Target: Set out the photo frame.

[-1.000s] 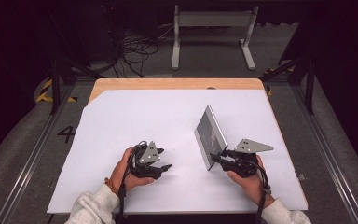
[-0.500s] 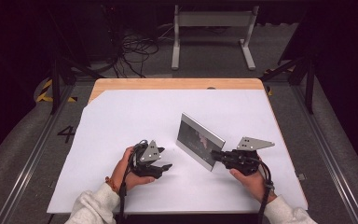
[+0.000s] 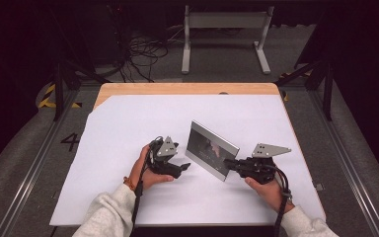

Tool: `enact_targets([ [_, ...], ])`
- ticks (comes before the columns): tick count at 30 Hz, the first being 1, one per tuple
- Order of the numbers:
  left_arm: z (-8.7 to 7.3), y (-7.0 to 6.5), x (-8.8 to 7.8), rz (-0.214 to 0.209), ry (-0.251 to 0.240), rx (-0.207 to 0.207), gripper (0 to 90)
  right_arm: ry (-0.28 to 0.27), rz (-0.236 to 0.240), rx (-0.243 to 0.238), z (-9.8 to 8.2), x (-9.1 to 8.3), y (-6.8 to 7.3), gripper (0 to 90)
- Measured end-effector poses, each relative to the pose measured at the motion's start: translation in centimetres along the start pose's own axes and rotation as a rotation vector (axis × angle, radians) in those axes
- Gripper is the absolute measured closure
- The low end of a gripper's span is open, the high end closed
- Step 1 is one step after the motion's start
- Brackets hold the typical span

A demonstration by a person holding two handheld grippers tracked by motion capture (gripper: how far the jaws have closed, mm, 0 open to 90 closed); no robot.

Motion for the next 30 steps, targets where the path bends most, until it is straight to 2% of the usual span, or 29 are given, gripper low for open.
enact_targets([
  [3,-0.3,0.1,0.9,-0.02,0.019,0.003,16.9,0.002,0.002,-0.009,0.0,0.0,0.0,84.3],
  [6,-0.5,0.2,1.5,-0.011,0.04,0.019,16.4,0.005,0.006,-0.017,0.0,0.0,0.0,84.4],
  [7,-0.5,0.2,1.8,-0.033,0.035,0.006,16.4,0.007,0.007,-0.02,0.0,0.0,0.0,84.4],
  [13,-0.2,0.4,2.2,-0.059,0.021,-0.028,16.3,0.012,0.024,-0.03,0.1,-0.1,0.1,84.7],
  [14,0.1,0.5,2.2,-0.075,0.003,-0.039,17.0,0.011,0.027,-0.03,0.1,-0.1,0.1,84.7],
  [20,0.8,0.2,2.6,-0.096,-0.018,-0.026,18.1,0.007,0.036,-0.023,0.0,-0.2,0.0,84.8],
  [25,1.0,-0.2,3.0,-0.098,-0.003,-0.009,20.9,0.006,0.02,-0.036,0.0,-0.2,0.0,84.4],
  [28,1.3,-0.3,3.3,-0.115,-0.011,-0.02,20.9,0.006,0.018,-0.039,0.0,-0.2,0.0,84.2],
  [30,1.5,-0.5,3.3,-0.131,-0.013,-0.01,23.2,0.009,0.013,-0.048,0.0,-0.2,0.0,83.9],
])
Point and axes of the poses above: each handheld gripper's, and its own axes: x roughly forward along the jaws, z roughly out of its top, y roughly to its left, the point moved 5 cm from there along x, roughly forward along the jaws, and after that the axes turned 5 degrees about -y, right-handed, at the moved point
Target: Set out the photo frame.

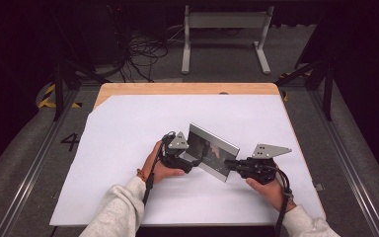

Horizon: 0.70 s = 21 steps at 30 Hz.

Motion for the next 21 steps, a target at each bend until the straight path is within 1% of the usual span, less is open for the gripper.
enact_targets([
  [1,0.0,0.0,0.0,0.0,0.0,0.0,24.5,0.0,0.0,0.0,0.0,0.0,0.0,83.9],
  [2,0.1,-0.1,0.0,0.0,0.001,0.009,25.2,0.003,-0.004,-0.007,0.0,0.0,0.1,83.6],
  [3,0.2,-0.2,0.0,-0.005,-0.003,0.003,25.2,0.003,-0.004,-0.007,0.0,0.0,0.1,83.6],
  [5,0.1,-0.2,-0.1,0.001,0.005,0.009,25.8,0.005,-0.011,-0.012,0.0,0.0,0.1,82.8],
  [6,0.1,-0.1,-0.2,0.0,0.002,0.007,27.2,0.004,-0.012,-0.01,0.0,0.0,0.0,82.6],
  [7,0.1,-0.1,-0.3,-0.009,-0.003,-0.005,28.8,0.004,-0.015,-0.011,0.0,0.0,0.0,82.2],
  [10,0.0,-0.1,-0.5,-0.008,0.008,0.008,33.6,0.007,-0.029,-0.015,0.0,-0.1,-0.1,81.4],
  [11,0.0,-0.1,-0.6,-0.009,0.009,0.004,34.5,0.006,-0.032,-0.015,0.0,-0.1,-0.1,81.2],
  [12,0.0,-0.2,-0.7,-0.01,0.014,0.008,35.6,0.006,-0.037,-0.01,0.0,-0.1,-0.2,81.1],
  [13,0.0,-0.3,-0.9,-0.014,0.024,0.024,37.2,0.008,-0.045,-0.012,0.0,-0.1,-0.2,81.0],
  [14,0.0,-0.4,-1.0,-0.009,0.027,0.024,40.5,0.008,-0.057,-0.013,0.0,-0.2,-0.4,80.2],
  [15,-0.1,-0.4,-1.1,-0.01,0.032,0.034,42.9,0.008,-0.065,-0.007,0.0,-0.2,-0.5,79.7],
  [17,-0.1,-0.5,-1.3,0.013,0.041,0.048,49.6,0.004,-0.082,-0.011,-0.1,-0.3,-0.7,78.3],
  [20,-0.2,-0.7,-1.5,0.019,0.055,0.062,52.0,0.005,-0.085,-0.019,-0.1,-0.4,-0.7,77.5],
  [21,-0.2,-0.7,-1.6,0.019,0.057,0.064,52.6,0.011,-0.09,-0.028,-0.1,-0.4,-0.7,77.0],
])
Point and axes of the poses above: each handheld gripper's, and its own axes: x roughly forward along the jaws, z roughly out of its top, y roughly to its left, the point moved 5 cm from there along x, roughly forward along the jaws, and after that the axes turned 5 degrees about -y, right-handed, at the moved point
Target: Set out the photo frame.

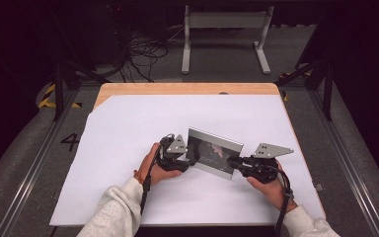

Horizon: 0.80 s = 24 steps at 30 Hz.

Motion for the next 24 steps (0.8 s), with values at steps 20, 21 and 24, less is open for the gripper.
enact_targets([
  [20,-0.3,-0.9,-1.0,0.018,0.054,0.035,59.2,0.084,-0.039,-0.046,-1.5,-0.1,0.2,77.1],
  [21,-0.3,-1.0,-1.1,0.024,0.059,0.039,59.8,0.083,-0.045,-0.05,-1.5,0.0,0.2,76.6],
  [24,-0.4,-1.1,-1.3,0.029,0.066,0.038,61.2,0.084,-0.057,-0.059,-1.4,0.2,0.1,76.0],
])
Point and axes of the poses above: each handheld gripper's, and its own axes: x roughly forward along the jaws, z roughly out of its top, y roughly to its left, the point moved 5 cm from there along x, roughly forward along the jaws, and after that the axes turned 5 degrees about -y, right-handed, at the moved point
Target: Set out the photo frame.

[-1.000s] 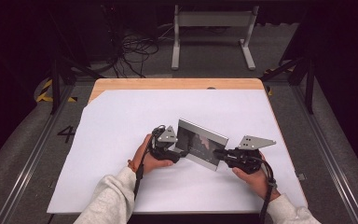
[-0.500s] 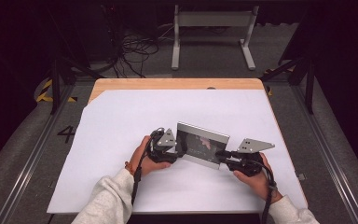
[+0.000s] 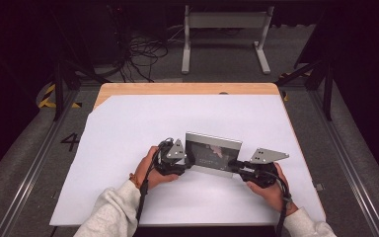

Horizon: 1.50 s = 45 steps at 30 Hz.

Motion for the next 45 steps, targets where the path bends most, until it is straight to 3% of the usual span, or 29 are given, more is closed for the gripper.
enact_targets([
  [9,-0.4,-0.1,-0.6,0.024,0.003,-0.001,63.6,-0.017,-0.002,0.039,0.3,0.9,-0.3,74.0],
  [21,-1.3,0.1,-1.9,0.052,0.019,-0.011,64.8,-0.029,0.01,0.053,0.9,2.2,0.1,72.9],
  [33,-2.0,-0.1,-2.1,0.073,-0.011,-0.037,63.2,-0.008,-0.003,0.006,1.3,2.7,0.7,72.4],
  [45,-2.0,-0.1,-1.8,0.084,-0.025,-0.045,60.6,-0.001,-0.005,-0.01,1.3,2.8,0.6,72.2],
])
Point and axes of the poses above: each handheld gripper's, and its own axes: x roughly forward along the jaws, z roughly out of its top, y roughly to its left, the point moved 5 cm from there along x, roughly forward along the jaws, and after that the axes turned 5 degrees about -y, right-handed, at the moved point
